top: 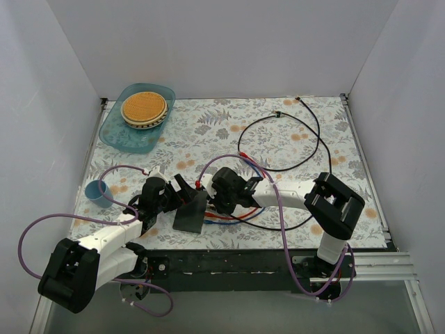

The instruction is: Insert the plug into the switch port

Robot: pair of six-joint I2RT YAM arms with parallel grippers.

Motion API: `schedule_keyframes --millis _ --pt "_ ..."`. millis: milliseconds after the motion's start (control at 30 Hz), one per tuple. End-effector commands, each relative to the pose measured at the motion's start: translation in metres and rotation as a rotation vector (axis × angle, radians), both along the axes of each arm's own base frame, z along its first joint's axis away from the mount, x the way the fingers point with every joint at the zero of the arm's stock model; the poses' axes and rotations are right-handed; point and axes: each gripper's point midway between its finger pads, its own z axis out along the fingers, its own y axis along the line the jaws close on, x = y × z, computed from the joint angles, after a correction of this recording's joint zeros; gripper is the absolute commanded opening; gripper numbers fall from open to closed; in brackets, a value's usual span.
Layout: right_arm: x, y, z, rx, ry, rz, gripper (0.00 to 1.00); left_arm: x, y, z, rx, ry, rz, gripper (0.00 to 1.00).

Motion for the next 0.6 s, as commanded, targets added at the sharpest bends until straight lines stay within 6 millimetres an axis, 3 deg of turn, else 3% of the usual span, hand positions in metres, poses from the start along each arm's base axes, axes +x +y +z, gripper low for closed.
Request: schedule_keyframes --millis 0,233,567 --pt "0.005 -0.001 0.002 -0.001 -0.024 -0.008 0.01 -0.007 -0.002 -0.002 -0.006 0.017 -0.015 0.98" --pt "0.005 0.008 0.000 0.013 -0.003 -0.001 0.01 -0.008 -0.005 0.000 -0.021 0.012 -0.032 0.98" --pt "0.003 0.018 0.017 0.057 0.011 0.015 0.01 -0.008 -0.008 -0.004 -0.027 0.023 -0.046 0.97"
